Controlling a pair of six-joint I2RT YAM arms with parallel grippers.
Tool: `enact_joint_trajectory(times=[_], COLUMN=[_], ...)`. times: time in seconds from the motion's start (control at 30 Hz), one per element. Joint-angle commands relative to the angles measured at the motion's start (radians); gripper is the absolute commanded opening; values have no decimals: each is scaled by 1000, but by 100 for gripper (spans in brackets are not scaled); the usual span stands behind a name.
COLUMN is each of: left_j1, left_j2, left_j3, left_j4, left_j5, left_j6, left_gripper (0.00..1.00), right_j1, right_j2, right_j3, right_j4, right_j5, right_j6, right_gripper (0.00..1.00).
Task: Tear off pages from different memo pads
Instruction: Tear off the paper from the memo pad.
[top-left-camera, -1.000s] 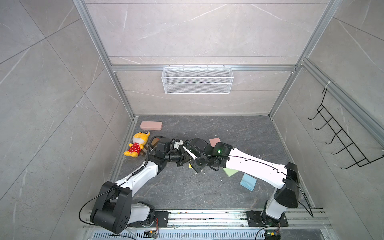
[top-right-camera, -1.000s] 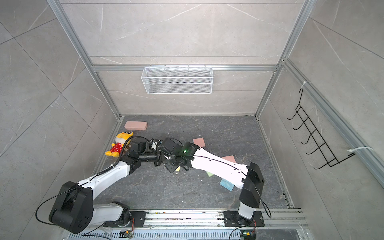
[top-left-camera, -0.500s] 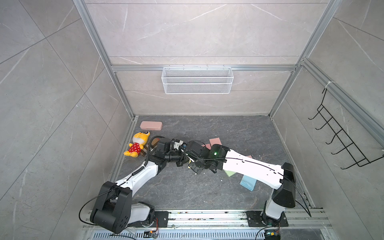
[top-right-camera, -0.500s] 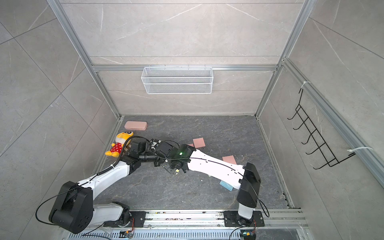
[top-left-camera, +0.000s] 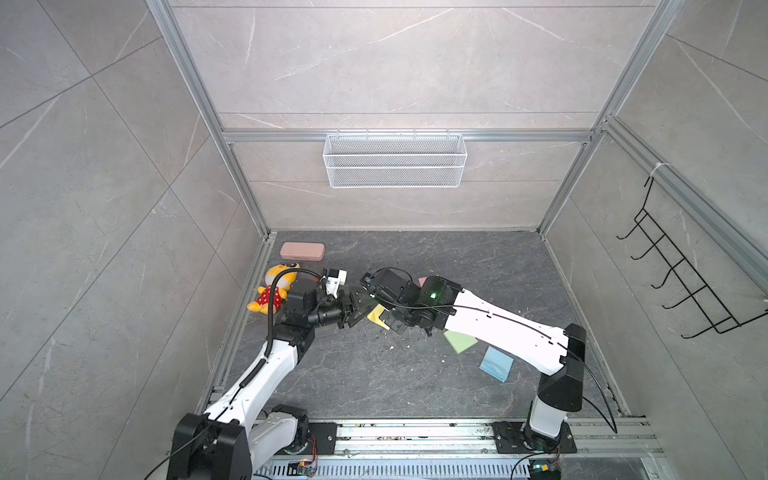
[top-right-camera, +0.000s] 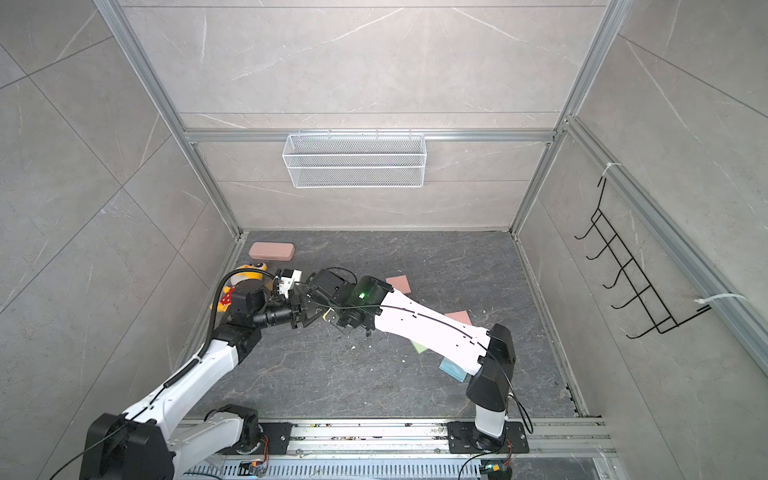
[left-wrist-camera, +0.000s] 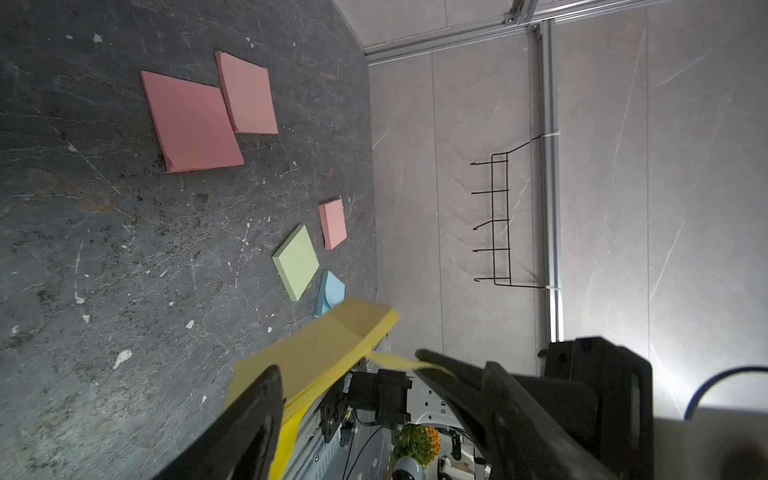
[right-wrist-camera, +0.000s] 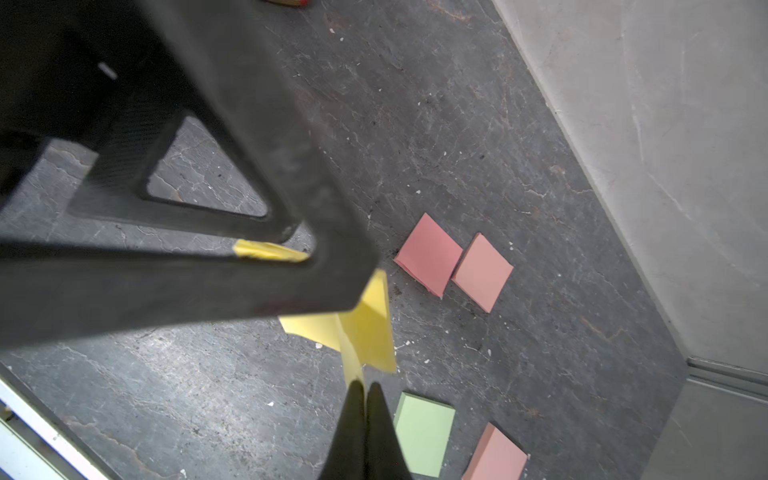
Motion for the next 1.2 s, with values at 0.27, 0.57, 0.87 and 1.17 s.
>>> enact_joint_trajectory(times=[0.27,0.57,0.87,1.17], left_j1=[-80,-95,-99,-90], left_j2=[-25,89,140,164], left_j3=[-6,67,83,71], left_j4=[17,40,32,-109], left_j5=[-72,-29,-18,-70], left_j6=[205,253,243,232], left_gripper=[79,54,1,0], right_j1=[-13,-18,-51,-203], right_j2=[36,30,24,-17], right_j3=[158,182,139,-13], right_j4=[-90,-100,-80,24], right_j5=[-43,-63,82,195], right_j6=[-19,-10,-4,25], right_gripper=[0,0,0,0])
